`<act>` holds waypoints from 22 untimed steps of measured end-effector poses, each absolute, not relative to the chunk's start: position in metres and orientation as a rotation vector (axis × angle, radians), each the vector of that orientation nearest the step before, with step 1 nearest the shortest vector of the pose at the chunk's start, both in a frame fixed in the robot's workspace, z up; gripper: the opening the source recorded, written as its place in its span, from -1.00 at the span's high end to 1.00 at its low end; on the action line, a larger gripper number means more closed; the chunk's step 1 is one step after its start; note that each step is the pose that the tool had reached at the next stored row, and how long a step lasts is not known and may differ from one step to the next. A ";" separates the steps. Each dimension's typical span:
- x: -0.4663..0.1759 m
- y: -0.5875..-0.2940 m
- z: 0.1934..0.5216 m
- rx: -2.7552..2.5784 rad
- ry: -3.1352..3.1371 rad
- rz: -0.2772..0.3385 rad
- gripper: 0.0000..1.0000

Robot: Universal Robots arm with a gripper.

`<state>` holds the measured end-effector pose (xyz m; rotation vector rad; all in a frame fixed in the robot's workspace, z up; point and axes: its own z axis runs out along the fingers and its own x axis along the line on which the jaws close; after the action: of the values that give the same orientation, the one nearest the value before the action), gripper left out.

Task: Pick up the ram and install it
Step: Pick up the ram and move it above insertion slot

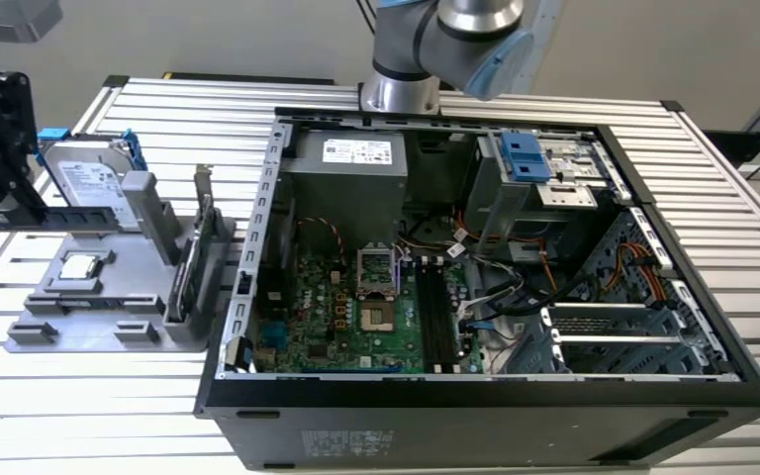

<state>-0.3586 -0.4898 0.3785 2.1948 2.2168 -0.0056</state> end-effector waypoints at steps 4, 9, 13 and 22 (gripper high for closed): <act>-0.352 -0.490 0.378 2.195 2.217 -0.006 1.00; -0.346 -0.490 0.380 2.195 2.217 -0.007 1.00; -0.343 -0.490 0.384 2.196 2.218 -0.007 1.00; -0.325 -0.490 0.388 2.197 2.219 -0.011 1.00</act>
<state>-0.3252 -0.4898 0.3883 2.1972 2.2195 -0.0111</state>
